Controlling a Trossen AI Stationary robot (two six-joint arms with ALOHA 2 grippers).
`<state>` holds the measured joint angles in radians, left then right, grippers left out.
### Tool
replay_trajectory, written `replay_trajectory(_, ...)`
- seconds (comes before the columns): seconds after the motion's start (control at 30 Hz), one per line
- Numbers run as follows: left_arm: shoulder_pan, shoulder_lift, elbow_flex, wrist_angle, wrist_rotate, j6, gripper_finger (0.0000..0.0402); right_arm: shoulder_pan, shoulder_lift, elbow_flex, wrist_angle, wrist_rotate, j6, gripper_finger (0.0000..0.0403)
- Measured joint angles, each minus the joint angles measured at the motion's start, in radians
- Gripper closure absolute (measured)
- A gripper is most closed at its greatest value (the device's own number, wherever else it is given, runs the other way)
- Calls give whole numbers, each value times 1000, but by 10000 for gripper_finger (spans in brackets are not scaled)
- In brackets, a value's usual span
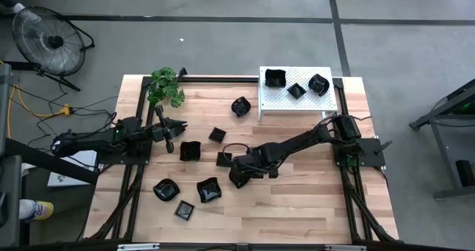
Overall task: Pick & Place Mini shaped plates
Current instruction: Stack the leaf-shaped plate on top of the leaf-shaped plate on the shelf
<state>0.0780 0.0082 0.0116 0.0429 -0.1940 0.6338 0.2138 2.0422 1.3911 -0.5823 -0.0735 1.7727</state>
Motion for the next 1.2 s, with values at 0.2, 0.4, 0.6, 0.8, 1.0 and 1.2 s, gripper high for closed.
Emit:
replay_trajectory(0.2, 0, 0, 0, 0, 0, 0, 356, 0, 0, 1, 2, 0, -8, 394)
replay_trajectory(0.4, 0, 0, 0, 0, 0, 0, 356, 0, -1, 2, 5, -5, -19, 400)
replay_trajectory(0.6, 0, 0, 0, 0, 0, 0, 356, 0, -5, 2, 20, -6, -28, 401)
replay_trajectory(0.8, 0, 0, 0, 0, 0, 0, 356, 0, -26, 2, 18, -7, -49, 398)
replay_trajectory(1.0, 0, 0, 0, 0, 0, 0, 356, 0, -77, 1, 5, 36, -69, 400)
replay_trajectory(1.2, 0, 0, 0, 0, 0, 0, 356, 3, -151, 1, -34, 95, -90, 400)
